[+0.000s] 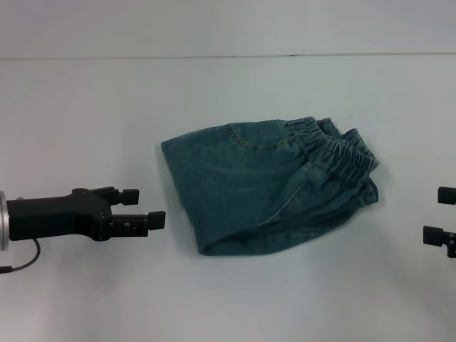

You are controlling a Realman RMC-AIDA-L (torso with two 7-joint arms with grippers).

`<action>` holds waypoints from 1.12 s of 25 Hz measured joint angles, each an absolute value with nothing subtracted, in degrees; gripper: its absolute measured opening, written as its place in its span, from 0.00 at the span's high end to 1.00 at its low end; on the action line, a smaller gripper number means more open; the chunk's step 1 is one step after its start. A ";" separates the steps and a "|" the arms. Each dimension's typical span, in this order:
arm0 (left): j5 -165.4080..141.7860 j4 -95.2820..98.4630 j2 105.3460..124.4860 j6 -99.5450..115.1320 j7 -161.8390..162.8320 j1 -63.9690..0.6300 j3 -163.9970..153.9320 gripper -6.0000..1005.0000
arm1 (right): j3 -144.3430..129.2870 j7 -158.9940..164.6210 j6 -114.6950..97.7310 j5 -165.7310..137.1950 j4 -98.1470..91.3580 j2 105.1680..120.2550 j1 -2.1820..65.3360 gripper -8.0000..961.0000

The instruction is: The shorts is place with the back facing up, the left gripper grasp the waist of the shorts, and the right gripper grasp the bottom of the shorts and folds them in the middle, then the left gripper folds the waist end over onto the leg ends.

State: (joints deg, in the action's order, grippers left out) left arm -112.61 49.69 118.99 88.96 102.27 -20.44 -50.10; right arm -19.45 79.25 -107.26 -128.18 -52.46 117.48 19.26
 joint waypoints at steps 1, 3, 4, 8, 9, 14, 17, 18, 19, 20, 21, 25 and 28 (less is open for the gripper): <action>-112.65 49.61 118.98 88.94 102.27 -20.43 -50.09 0.05 | -19.11 79.07 -107.11 -128.16 -52.45 117.58 19.31 0.01; -112.68 49.51 118.97 88.83 102.26 -20.42 -50.10 0.05 | -18.25 78.38 -106.88 -128.13 -52.44 117.86 19.38 0.01; -112.68 49.50 118.97 88.80 102.25 -20.41 -50.10 0.05 | -17.82 78.03 -106.82 -128.13 -52.42 117.97 19.43 0.01; -112.69 49.48 118.94 88.78 102.24 -20.39 -50.10 0.05 | -17.02 77.45 -106.77 -128.13 -52.34 118.14 19.51 0.01; -112.69 49.48 118.93 88.78 102.24 -20.39 -50.09 0.05 | -17.00 77.44 -106.77 -128.13 -52.34 118.14 19.51 0.01; -112.69 49.48 118.91 89.09 102.29 -20.55 -50.09 0.05 | -16.82 77.40 -106.77 -128.13 -52.34 118.13 19.45 0.01; -112.69 49.48 118.91 89.21 102.36 -20.72 -50.11 0.05 | -16.51 77.35 -106.77 -128.14 -52.34 118.13 19.44 0.01; -112.69 49.48 118.91 89.26 102.40 -20.76 -50.12 0.05 | -16.46 77.35 -106.75 -128.14 -52.35 118.12 19.44 0.01; -112.70 49.48 118.91 89.30 102.42 -20.78 -50.13 0.05 | -16.44 77.34 -106.67 -128.14 -52.35 118.12 19.43 0.01; -112.72 49.48 118.91 89.33 102.43 -20.79 -50.13 0.05 | -16.44 77.34 -106.54 -128.14 -52.36 118.13 19.42 0.01; -112.74 49.48 118.91 89.35 102.43 -20.80 -50.12 0.05 | -16.43 77.34 -106.41 -128.15 -52.36 118.12 19.43 0.01; -112.77 49.48 118.91 89.38 102.45 -20.82 -50.10 0.05 | -16.43 77.34 -106.26 -128.15 -52.38 118.16 19.42 0.01; -112.77 49.48 118.91 89.39 102.47 -20.89 -50.10 0.05 | -16.43 77.34 -106.09 -128.15 -52.38 118.21 19.42 0.01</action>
